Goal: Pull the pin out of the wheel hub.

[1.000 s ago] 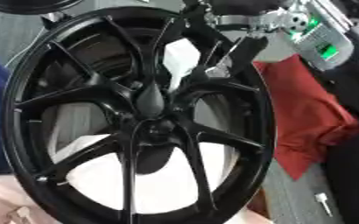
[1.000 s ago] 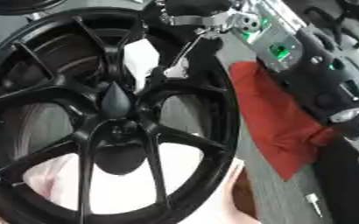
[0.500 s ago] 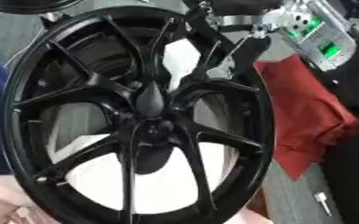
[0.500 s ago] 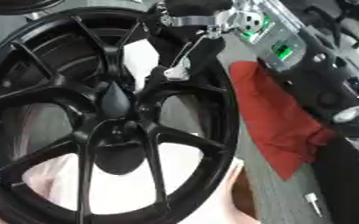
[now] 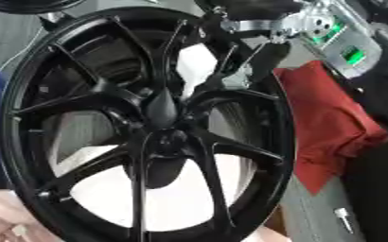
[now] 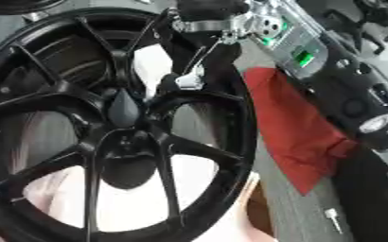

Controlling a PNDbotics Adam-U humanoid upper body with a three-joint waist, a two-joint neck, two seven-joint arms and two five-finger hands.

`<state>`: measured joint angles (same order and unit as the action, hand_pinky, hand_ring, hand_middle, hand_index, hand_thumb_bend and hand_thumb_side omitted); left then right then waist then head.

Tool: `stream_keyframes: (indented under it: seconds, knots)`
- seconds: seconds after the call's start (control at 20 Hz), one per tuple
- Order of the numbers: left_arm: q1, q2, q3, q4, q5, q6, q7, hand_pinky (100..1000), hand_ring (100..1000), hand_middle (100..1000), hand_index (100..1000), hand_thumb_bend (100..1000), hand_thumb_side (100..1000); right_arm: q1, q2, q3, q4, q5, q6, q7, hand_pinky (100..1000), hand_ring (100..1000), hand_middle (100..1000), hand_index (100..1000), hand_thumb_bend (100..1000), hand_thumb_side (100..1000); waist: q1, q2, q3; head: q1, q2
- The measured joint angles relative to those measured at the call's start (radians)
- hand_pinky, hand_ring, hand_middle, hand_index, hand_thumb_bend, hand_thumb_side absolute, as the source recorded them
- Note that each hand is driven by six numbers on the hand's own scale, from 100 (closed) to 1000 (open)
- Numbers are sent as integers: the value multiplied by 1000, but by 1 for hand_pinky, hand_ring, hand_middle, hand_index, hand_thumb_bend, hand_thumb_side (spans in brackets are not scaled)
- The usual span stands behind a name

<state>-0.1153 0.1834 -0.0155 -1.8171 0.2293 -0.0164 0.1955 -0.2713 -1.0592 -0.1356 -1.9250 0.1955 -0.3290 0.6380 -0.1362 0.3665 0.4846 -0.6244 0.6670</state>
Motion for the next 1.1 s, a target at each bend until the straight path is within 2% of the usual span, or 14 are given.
stream_keyframes:
  seconds: [0.35, 0.8, 1.1]
  knots:
    - [0, 0, 0, 0, 0, 0, 0, 684, 577, 519, 734, 349, 554, 1, 8, 0, -1, 0, 11, -49, 733, 769, 590, 764, 233, 457, -2, 3, 1, -2, -2]
    - [0, -3, 0, 0, -1, 2, -2, 685, 570, 519, 734, 350, 556, 5, 18, 0, -1, -5, 18, -79, 731, 756, 565, 750, 251, 449, -6, 6, 2, -3, -2]
    - [-2, -9, 0, 0, -1, 2, -2, 686, 570, 519, 734, 350, 557, 5, 25, 1, -1, -15, 19, -86, 726, 742, 501, 666, 202, 407, -8, 10, 2, 0, -2]
